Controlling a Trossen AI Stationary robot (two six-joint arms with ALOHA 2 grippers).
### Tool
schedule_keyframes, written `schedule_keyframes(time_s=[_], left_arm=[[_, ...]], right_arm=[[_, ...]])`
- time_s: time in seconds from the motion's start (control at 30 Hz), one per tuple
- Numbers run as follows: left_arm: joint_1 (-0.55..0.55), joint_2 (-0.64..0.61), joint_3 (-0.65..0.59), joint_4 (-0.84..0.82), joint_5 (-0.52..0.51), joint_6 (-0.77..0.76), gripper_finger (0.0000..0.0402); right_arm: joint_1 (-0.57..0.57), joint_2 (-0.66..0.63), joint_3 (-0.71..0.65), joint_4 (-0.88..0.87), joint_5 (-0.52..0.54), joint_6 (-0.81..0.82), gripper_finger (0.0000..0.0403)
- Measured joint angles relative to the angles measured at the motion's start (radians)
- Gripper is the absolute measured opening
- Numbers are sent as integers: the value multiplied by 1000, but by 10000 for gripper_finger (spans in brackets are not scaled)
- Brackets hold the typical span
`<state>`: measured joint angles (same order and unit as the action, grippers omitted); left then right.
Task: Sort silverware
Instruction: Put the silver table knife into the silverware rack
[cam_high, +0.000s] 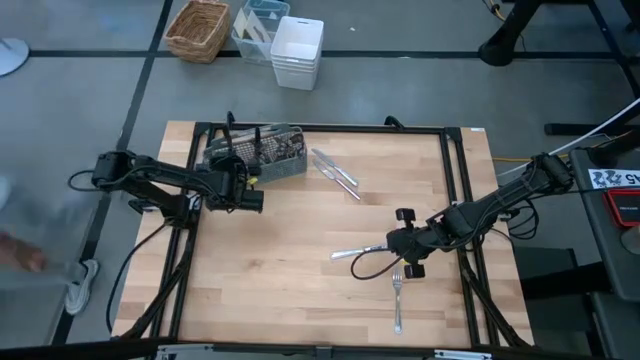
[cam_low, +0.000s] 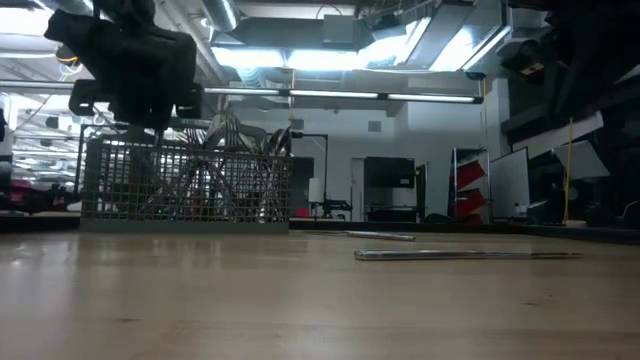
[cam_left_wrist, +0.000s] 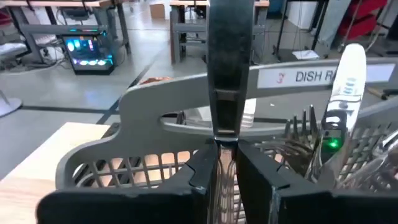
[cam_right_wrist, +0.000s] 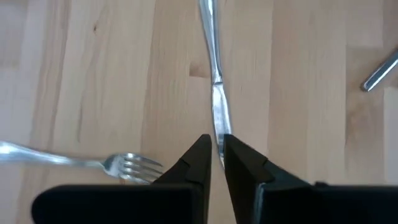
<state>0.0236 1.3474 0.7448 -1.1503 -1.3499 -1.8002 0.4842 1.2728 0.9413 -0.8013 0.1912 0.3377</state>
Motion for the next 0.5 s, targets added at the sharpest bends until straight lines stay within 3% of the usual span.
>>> schedule_keyframes(time_s=[0.23, 0.5], left_arm=[[4, -1, -6, 105, 64, 166, 55], [26, -1, -6, 111, 117, 221, 132]], right_arm=[[0, 0, 0, 0, -6, 311, 46], [0, 0, 0, 0, -27, 497, 46]])
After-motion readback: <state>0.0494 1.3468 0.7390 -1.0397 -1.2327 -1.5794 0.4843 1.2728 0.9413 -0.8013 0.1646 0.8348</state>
